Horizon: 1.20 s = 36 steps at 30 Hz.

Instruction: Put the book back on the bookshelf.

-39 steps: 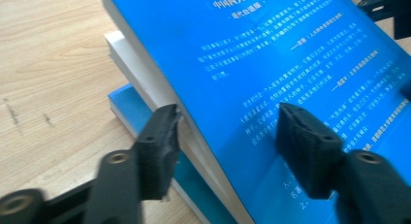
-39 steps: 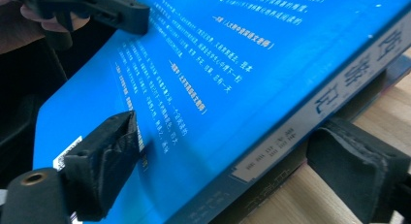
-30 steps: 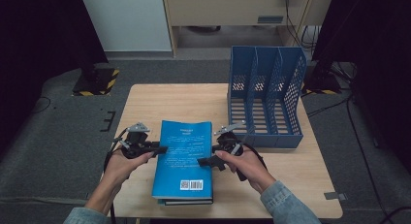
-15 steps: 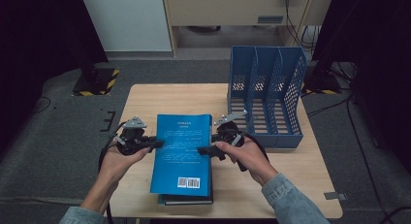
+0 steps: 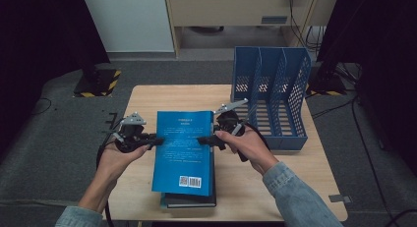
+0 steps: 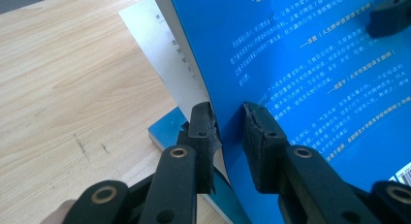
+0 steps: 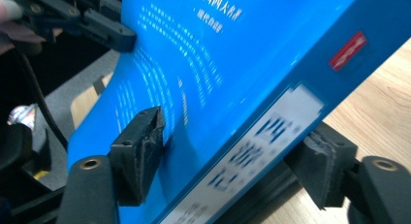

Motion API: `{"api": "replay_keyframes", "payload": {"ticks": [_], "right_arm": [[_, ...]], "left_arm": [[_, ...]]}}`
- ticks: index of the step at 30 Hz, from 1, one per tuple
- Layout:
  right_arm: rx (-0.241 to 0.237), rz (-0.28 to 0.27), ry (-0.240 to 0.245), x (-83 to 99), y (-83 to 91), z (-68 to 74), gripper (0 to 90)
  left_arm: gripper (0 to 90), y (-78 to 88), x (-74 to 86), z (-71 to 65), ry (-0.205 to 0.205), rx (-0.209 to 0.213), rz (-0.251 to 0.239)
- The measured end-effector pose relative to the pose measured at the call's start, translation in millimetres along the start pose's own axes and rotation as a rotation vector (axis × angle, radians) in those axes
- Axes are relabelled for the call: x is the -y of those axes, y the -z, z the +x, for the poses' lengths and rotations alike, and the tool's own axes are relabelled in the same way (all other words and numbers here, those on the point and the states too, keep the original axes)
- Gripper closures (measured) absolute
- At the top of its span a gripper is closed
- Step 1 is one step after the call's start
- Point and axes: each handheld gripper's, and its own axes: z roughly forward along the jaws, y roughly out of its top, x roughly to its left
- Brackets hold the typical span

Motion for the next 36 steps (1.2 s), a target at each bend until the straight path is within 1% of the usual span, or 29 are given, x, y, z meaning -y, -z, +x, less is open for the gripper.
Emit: {"api": "replay_keyframes", "payload": {"ticks": [3,6,8,9,12,14,17,19,21,22,23,24,26,27,28,30,31,33,34,36], "right_arm": [[0.002,0.002,0.011,-4.4,0.3,1.8,33.4],[0.003,0.022,0.027,-9.0,2.2,4.5,33.8],[0.009,0.030,0.036,-11.7,3.0,6.0,33.9],[0.018,0.039,0.049,-13.8,3.5,7.4,34.0],[0.016,0.041,0.057,-15.1,4.4,8.9,35.1],[0.012,0.040,0.053,-15.5,4.9,9.2,35.8],[0.001,0.038,0.038,-17.7,6.5,9.5,38.4],[0.002,0.040,0.040,-18.9,7.1,9.3,39.6],[0.000,0.040,0.033,-19.9,7.7,9.2,40.8],[-0.008,0.044,0.019,-22.6,9.9,8.4,43.4],[-0.008,0.044,0.019,-22.6,9.9,8.4,43.4],[-0.010,0.048,0.009,-24.4,11.3,8.1,44.5],[-0.013,0.048,0.007,-28.3,14.5,8.4,46.5],[-0.010,0.044,0.009,-30.9,16.1,8.7,47.5],[0.000,0.037,0.023,-37.2,18.6,9.9,48.7],[0.010,0.038,0.031,-40.6,19.8,10.4,49.3],[0.020,0.039,0.053,-48.3,21.3,10.5,50.1],[0.026,0.040,0.056,-51.7,22.0,10.1,50.4],[0.030,0.038,0.068,-54.7,21.9,9.6,50.6],[0.048,0.038,0.078,-61.7,20.7,8.2,51.0]], "left_arm": [[74.1,0.3,-1.7,0.0,-0.008,-0.007,0.012],[74.2,1.4,-2.1,-0.4,-0.004,-0.009,0.009],[74.3,2.6,-2.5,-0.9,-0.006,-0.015,0.004],[74.3,3.2,-2.7,-1.3,-0.010,-0.018,0.004],[74.4,4.6,-2.7,-1.8,-0.013,-0.018,0.006],[74.4,6.3,-3.2,-2.5,-0.027,-0.023,0.011],[74.5,8.3,-4.5,-2.7,-0.033,-0.023,0.018],[74.5,9.2,-5.4,-3.0,-0.037,-0.025,0.020],[74.5,9.8,-5.7,-3.6,-0.034,-0.027,0.018],[74.7,11.9,-7.3,-4.2,-0.046,-0.027,0.016],[74.9,11.9,-7.3,-4.2,-0.046,-0.027,0.016],[74.9,13.6,-8.4,-4.4,-0.046,-0.025,0.015],[75.4,17.2,-11.3,-4.6,-0.046,-0.021,0.010],[75.5,18.8,-13.3,-4.7,-0.052,-0.024,0.009],[75.7,21.2,-17.5,-3.9,-0.057,-0.032,0.008],[75.8,21.8,-19.3,-3.0,-0.058,-0.036,0.006],[76.0,22.0,-20.8,-1.8,-0.054,-0.036,0.003],[76.0,22.0,-24.0,1.9,-0.050,-0.032,0.000],[76.1,21.5,-25.4,3.2,-0.044,-0.033,0.001],[76.1,20.0,-28.4,6.5,-0.046,-0.037,0.002]]}}
